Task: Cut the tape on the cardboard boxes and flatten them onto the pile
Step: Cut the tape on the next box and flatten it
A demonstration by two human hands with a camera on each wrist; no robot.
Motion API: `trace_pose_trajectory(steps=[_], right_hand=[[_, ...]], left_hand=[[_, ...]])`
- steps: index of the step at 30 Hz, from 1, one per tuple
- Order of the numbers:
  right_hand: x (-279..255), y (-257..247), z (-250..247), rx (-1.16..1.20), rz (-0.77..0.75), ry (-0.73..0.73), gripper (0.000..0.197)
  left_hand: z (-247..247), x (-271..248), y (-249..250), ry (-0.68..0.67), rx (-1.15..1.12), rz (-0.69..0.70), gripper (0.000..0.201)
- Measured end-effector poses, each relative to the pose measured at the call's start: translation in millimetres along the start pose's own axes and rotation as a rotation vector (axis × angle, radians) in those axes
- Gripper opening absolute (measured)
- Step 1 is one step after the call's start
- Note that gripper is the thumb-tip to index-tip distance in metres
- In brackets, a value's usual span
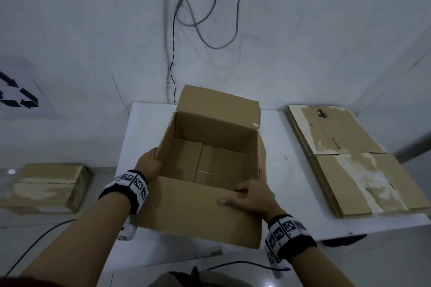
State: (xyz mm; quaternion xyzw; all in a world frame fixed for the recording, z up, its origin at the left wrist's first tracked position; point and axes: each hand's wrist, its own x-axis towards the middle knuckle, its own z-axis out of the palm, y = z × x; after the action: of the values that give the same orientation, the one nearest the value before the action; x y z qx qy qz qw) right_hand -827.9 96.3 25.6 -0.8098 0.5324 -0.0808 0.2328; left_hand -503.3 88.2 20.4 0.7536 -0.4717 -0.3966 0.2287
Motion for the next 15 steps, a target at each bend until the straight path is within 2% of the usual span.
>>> trace_pose_trajectory(steps=[3, 5, 6, 7, 9, 11, 12, 13, 15], right_hand=[[3.7, -1.0, 5.4, -0.221, -0.180, 0.067, 0.060], [4.4, -3.1, 12.5, -0.300, -0.277, 0.073, 0.050], [5.8, -5.5, 14.7, -0.279, -0.282, 0.065, 0.045], [7.4, -12.2, 13.3, -0.241, -0.260, 0.057, 0.040], [15.7, -31.6, 2.7, -0.195, -0.237, 0.071, 0.033], [31.7, -49.2, -16.1, -0.155, -0.223, 0.123, 0.033], [40.2, -59.6, -29.2, -0.108, -0.207, 0.150, 0.038], [49.1, -68.0, -40.9, -0.054, -0.180, 0.173, 0.043], [67.5, -80.0, -61.9, 0.060, -0.111, 0.191, 0.050]], left_hand=[[-8.5, -3.1, 1.1, -0.059, -0.196, -0.018, 0.043], [-20.7, -4.0, -0.3, -0.150, -0.455, -0.094, 0.060], [-28.0, -4.0, -1.9, -0.145, -0.525, -0.124, 0.068], [-35.2, -2.6, -3.1, -0.096, -0.561, -0.129, 0.072], [-46.9, 1.8, -3.8, 0.115, -0.541, -0.115, 0.070], [-51.0, 3.2, -1.7, 0.362, -0.379, -0.148, 0.061], [-50.2, 3.9, -1.7, 0.424, -0.297, -0.184, 0.058], [-47.9, 4.6, -1.4, 0.423, -0.275, -0.230, 0.060], [-39.9, 5.8, -1.0, 0.312, -0.447, -0.330, 0.077]])
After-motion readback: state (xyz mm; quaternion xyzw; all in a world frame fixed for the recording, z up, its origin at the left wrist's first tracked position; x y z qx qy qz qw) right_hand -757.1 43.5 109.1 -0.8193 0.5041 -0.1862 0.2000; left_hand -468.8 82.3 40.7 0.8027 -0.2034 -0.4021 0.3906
